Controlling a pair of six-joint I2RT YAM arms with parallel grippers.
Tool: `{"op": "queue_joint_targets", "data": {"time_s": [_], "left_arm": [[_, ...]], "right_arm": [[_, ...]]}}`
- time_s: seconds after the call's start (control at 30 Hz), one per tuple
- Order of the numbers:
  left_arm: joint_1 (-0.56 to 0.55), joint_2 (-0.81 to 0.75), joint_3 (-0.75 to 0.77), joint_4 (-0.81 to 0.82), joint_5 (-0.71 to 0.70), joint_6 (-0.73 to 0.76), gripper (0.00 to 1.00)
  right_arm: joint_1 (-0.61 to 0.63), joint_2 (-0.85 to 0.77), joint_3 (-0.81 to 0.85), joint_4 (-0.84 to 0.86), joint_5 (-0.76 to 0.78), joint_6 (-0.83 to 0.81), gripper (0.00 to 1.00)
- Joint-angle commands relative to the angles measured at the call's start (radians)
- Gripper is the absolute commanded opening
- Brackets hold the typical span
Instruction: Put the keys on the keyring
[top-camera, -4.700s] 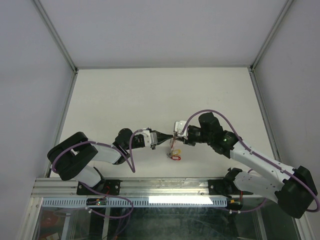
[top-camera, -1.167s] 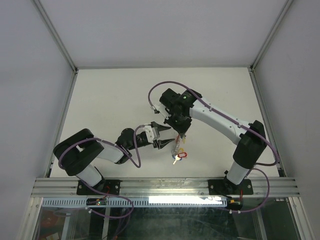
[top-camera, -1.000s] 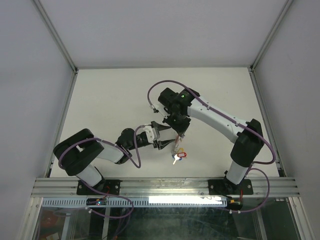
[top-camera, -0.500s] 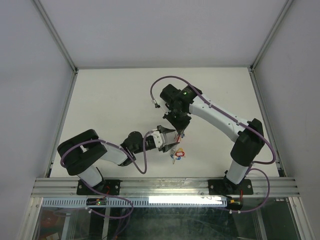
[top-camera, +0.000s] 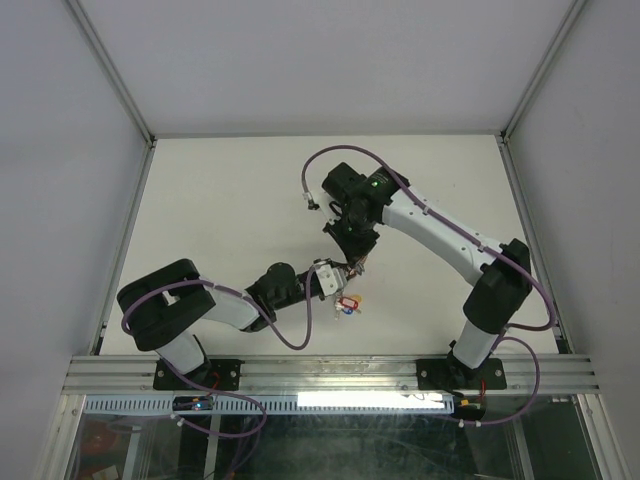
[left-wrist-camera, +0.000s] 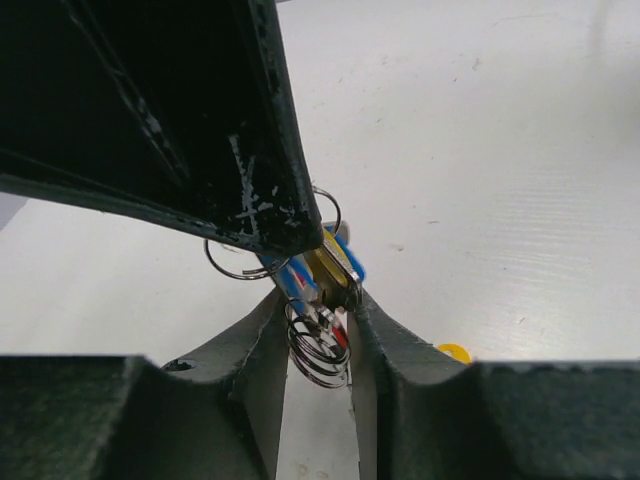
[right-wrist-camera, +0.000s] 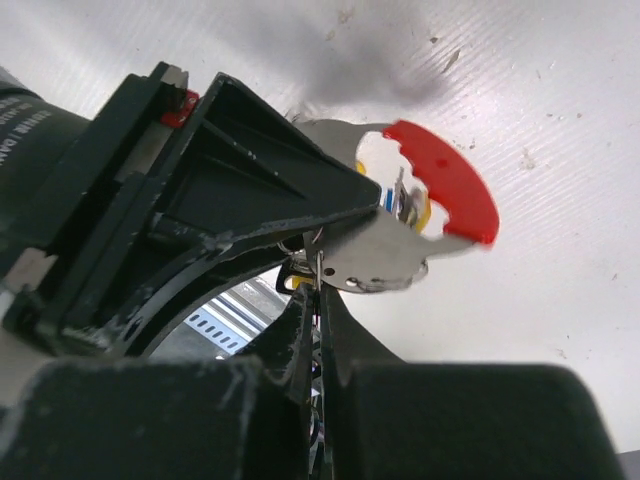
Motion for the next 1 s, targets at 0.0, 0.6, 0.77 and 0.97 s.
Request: {"op": "queue_joint_targets", "data": {"time_s": [0.0,0.6,0.77,0.97], "left_arm": [[-0.013,-0.014,0.036,-0.034,-0.073,0.050,0.21],[-0.013,-0.042,0.021,-0.059,-0.235,0.094,0.00],[-0.017,-0.058,-0.006,-0.018,-0.259,0.131,0.00],[-0.059,-0.078,-0.039,0.039,-0.381,0.225,0.00]], "right_arm": [[-0.006,-0.073,0.065,0.007,-0.047,0.023,0.00],[-0.011,-0.090,-0.057,-0.078,-0.016,0.033,0.00],[-0.013,-0.059,-0.087,-0.087,-0.025,0.036,0.00],[-0.011,-0.007,-0.101,-0.080,-0.017,0.050,0.00]]}}
